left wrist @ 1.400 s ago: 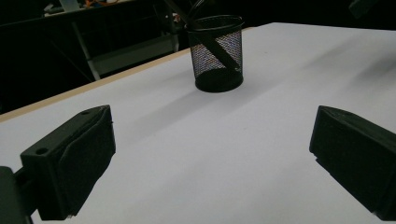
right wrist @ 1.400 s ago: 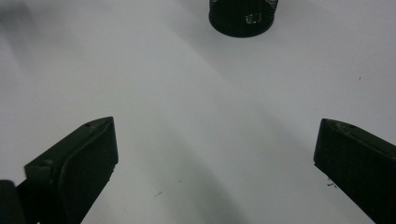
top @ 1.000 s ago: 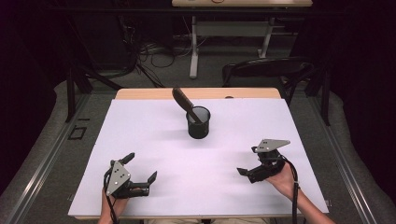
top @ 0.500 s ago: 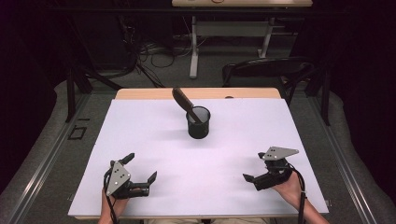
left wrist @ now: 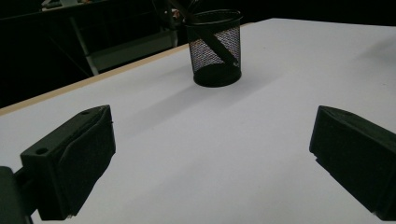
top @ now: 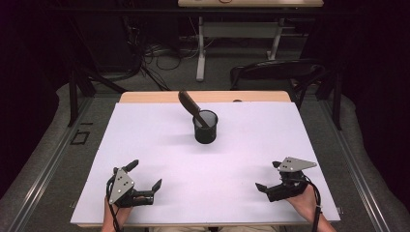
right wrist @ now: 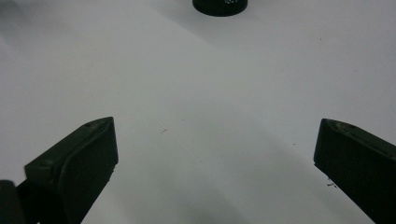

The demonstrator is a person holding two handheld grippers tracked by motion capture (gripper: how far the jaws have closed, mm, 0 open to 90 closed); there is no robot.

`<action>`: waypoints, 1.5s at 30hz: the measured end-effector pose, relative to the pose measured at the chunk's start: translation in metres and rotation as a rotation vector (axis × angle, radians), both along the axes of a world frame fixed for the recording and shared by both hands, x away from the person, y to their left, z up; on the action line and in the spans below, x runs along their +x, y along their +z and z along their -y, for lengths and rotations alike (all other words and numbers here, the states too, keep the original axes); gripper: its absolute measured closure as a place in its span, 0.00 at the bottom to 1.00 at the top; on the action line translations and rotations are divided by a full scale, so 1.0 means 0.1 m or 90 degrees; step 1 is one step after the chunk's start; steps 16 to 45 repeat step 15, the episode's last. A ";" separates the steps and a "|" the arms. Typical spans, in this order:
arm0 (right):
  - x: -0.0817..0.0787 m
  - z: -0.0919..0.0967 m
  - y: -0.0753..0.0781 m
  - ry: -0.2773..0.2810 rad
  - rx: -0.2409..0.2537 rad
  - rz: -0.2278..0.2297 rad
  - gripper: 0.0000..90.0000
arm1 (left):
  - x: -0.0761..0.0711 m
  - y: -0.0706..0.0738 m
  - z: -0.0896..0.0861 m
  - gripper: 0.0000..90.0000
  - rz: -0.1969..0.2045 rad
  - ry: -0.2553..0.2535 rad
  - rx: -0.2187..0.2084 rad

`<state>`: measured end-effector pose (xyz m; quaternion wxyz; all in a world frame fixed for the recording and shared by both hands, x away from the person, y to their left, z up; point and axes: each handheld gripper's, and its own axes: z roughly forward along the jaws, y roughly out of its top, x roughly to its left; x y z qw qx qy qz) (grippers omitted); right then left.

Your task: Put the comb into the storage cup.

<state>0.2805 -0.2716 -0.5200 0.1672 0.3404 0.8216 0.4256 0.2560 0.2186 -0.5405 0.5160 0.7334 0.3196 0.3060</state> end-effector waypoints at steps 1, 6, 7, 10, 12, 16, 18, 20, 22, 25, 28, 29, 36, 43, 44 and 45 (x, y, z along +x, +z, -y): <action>-0.01 0.00 0.00 -0.002 0.000 0.002 0.00 | 0.00 0.00 0.00 0.00 0.000 0.001 -0.001; -0.07 0.01 -0.02 -0.006 0.002 0.006 0.00 | 0.00 0.00 0.01 0.00 0.002 0.000 0.001; -0.08 0.02 -0.02 -0.009 0.004 0.007 0.00 | 0.00 0.00 0.01 0.00 0.003 -0.001 0.001; -0.10 0.03 -0.02 -0.011 0.007 0.013 0.00 | 0.00 0.01 0.01 0.00 0.003 -0.002 0.002; -0.10 0.04 -0.02 -0.012 0.010 0.017 0.00 | 0.00 0.01 0.01 0.00 0.004 -0.002 0.003; -0.11 0.05 -0.01 -0.011 0.015 0.022 0.00 | 0.00 0.01 0.01 0.00 0.005 0.000 0.002; -0.11 0.05 -0.01 -0.011 0.015 0.022 0.00 | 0.00 0.01 0.01 0.00 0.005 0.000 0.002; -0.11 0.05 -0.01 -0.011 0.015 0.022 0.00 | 0.00 0.01 0.01 0.00 0.005 0.000 0.002; -0.11 0.05 -0.01 -0.011 0.015 0.022 0.00 | 0.00 0.01 0.01 0.00 0.005 0.000 0.002; -0.11 0.05 -0.01 -0.011 0.015 0.022 0.00 | 0.00 0.01 0.01 0.00 0.005 0.000 0.002; -0.11 0.05 -0.01 -0.011 0.015 0.022 0.00 | 0.00 0.01 0.01 0.00 0.005 0.000 0.002; -0.11 0.05 -0.01 -0.011 0.015 0.022 0.00 | 0.00 0.01 0.01 0.00 0.005 0.000 0.002; -0.11 0.05 -0.01 -0.011 0.015 0.022 0.00 | 0.00 0.01 0.01 0.00 0.005 0.000 0.002; -0.11 0.05 -0.01 -0.011 0.015 0.022 0.00 | 0.00 0.01 0.01 0.00 0.005 0.000 0.002; -0.11 0.05 -0.01 -0.011 0.015 0.022 0.00 | 0.00 0.01 0.01 0.00 0.005 0.000 0.002; -0.11 0.05 -0.01 -0.011 0.015 0.022 0.00 | 0.00 0.01 0.01 0.00 0.005 0.000 0.002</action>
